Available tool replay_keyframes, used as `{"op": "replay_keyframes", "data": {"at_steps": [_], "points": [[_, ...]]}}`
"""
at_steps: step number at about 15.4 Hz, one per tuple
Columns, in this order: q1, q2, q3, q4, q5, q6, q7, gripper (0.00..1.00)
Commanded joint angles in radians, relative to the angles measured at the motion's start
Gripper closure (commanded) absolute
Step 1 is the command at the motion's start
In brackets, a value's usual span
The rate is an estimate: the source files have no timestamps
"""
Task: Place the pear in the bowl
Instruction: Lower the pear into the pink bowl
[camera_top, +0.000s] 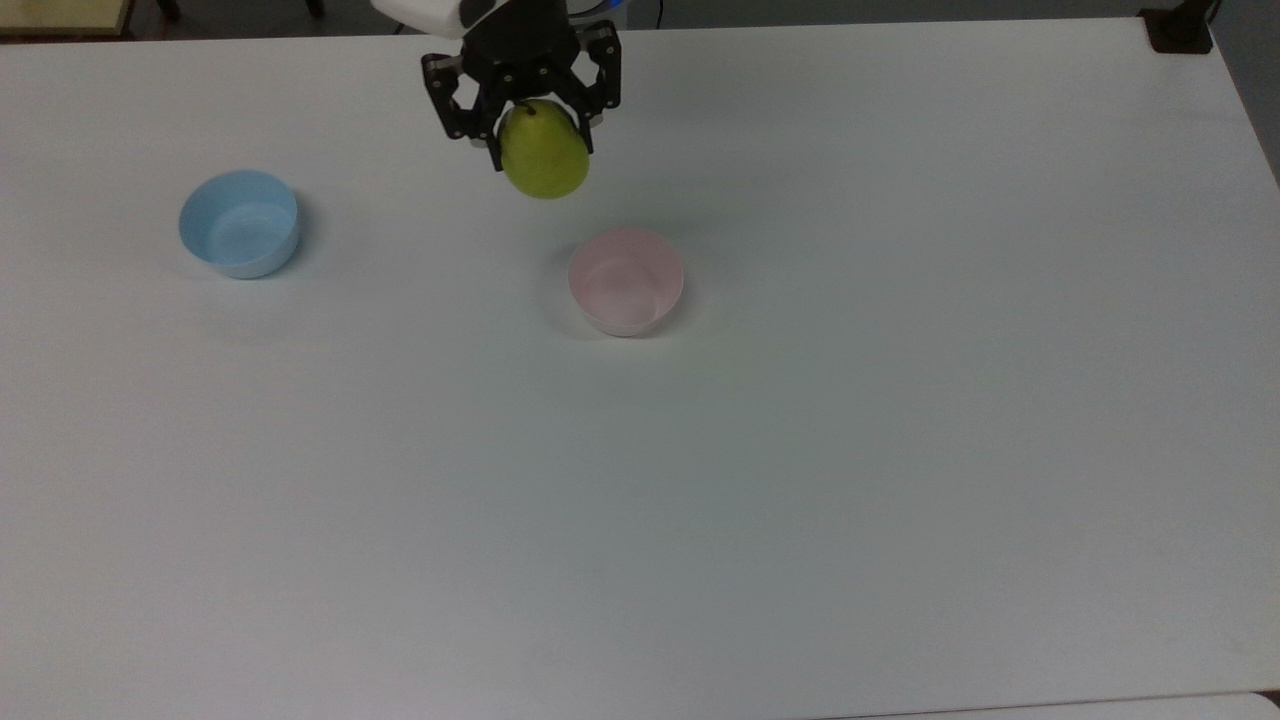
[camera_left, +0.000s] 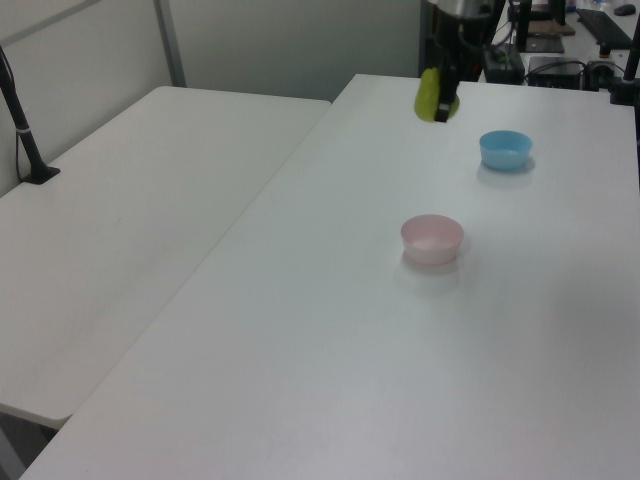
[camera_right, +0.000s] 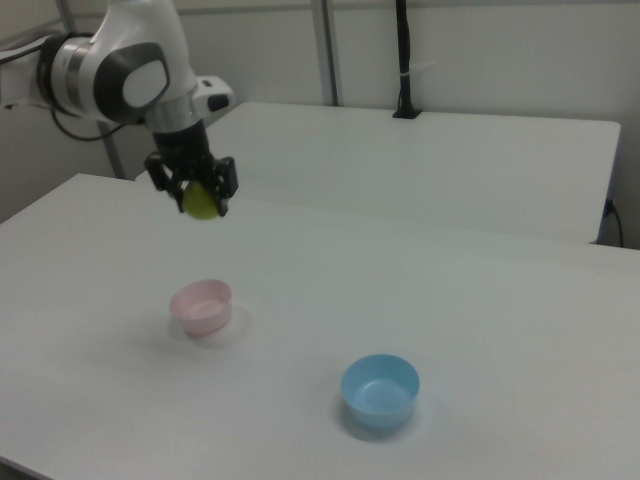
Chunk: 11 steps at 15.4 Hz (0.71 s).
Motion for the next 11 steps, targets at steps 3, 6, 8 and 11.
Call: {"op": "replay_keyframes", "data": {"at_steps": [3, 6, 8, 11], "points": [[0.070, -0.058, -0.006, -0.231, 0.013, 0.172, 0.010, 0.93], [0.102, -0.002, -0.007, -0.255, 0.012, 0.244, 0.010, 0.93], [0.117, 0.052, -0.007, -0.254, 0.012, 0.290, 0.021, 0.93], [0.132, 0.126, -0.007, -0.252, 0.001, 0.348, 0.035, 0.93]]}}
